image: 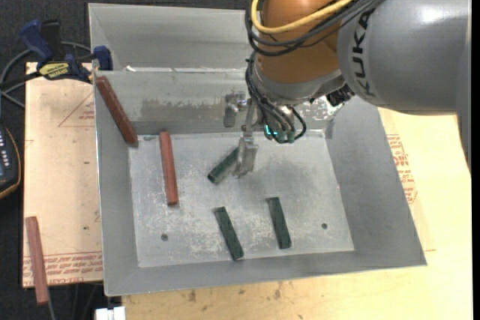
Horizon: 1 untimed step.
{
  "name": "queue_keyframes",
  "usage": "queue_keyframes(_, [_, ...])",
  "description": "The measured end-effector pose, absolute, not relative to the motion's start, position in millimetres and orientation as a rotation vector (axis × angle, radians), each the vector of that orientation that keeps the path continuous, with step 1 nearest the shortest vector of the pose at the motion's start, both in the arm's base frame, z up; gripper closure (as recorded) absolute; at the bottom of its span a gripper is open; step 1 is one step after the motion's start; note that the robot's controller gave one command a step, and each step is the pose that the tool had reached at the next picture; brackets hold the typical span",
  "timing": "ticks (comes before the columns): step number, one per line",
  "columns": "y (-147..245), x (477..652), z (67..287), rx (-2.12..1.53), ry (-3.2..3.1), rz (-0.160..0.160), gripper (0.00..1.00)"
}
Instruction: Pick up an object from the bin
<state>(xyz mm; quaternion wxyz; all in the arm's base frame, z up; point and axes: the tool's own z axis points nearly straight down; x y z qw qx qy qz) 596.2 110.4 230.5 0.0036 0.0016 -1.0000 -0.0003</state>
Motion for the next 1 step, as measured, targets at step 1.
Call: queue_keyframes(1, [88.7, 600.5, 67.1, 0.551, -3.089, -0.002, 0.0])
